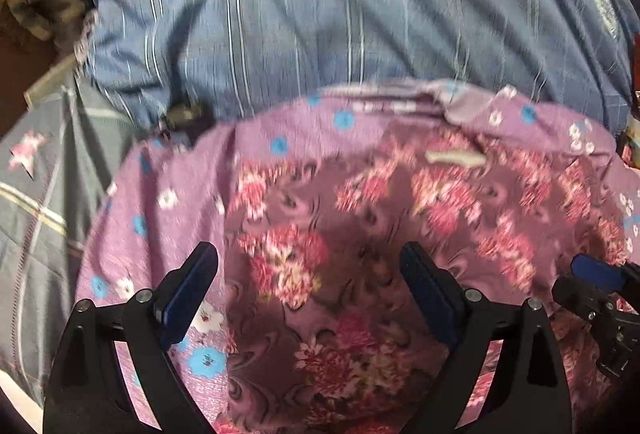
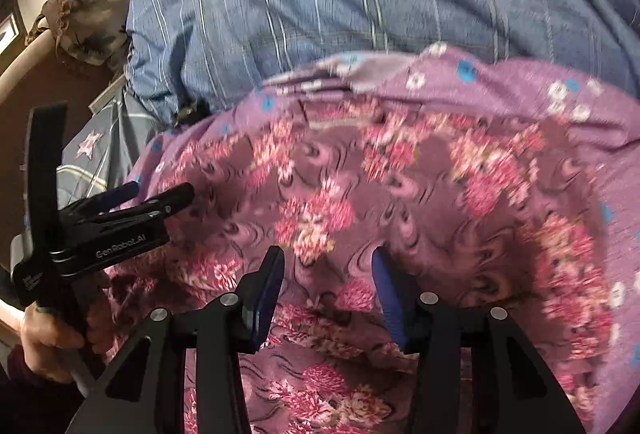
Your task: Fold small clothes
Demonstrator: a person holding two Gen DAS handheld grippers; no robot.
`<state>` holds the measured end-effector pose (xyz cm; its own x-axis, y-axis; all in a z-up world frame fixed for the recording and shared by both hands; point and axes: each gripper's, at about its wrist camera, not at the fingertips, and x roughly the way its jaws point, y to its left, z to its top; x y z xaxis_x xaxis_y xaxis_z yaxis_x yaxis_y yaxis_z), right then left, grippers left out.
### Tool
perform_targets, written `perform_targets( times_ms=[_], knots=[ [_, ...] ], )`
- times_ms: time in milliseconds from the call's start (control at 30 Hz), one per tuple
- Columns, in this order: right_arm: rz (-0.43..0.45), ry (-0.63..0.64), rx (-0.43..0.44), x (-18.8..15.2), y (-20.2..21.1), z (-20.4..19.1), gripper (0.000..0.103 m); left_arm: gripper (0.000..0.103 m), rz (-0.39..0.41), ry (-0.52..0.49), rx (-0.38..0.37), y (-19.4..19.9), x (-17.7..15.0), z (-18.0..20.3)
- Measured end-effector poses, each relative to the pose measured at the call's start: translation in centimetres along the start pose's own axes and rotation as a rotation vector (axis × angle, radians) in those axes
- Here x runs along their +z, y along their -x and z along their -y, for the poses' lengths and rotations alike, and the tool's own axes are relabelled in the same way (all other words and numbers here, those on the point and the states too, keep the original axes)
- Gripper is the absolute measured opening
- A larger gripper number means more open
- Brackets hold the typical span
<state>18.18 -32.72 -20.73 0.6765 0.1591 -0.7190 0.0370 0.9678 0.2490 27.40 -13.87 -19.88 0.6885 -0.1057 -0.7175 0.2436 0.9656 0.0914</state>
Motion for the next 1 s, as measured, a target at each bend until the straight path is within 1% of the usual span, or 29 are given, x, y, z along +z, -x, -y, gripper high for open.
perform_targets(
  times_ms=[67, 200, 300, 600, 1000],
  knots=[
    [0.036, 0.009, -0.008, 0.2, 0.9, -0.2, 0.048, 0.094, 0.037, 0.004, -0.008, 0.9, 0.1, 0.2],
    [0.084, -0.004, -0.004, 0.9, 1.7, -0.4, 0.050, 0.094, 0.060, 0.011, -0.017, 1.7, 0.2, 0.1],
    [0.097, -0.006, -0.016, 1.0, 1.7, -0.4, 0.050, 0.094, 0.075, 0.010, -0.009, 2.1, 0.0, 0.3],
    [0.082, -0.011, -0.026, 0.9, 1.2, 0.1, 0.050, 0.094, 0.100, 0.034, 0.000, 2.5, 0.2, 0.0],
    [0.069, -0.009, -0.026, 0.8, 0.9, 0.0, 0.050, 0.094, 0.130, 0.042, 0.009, 3.1, 0.1, -0.5]
  ],
)
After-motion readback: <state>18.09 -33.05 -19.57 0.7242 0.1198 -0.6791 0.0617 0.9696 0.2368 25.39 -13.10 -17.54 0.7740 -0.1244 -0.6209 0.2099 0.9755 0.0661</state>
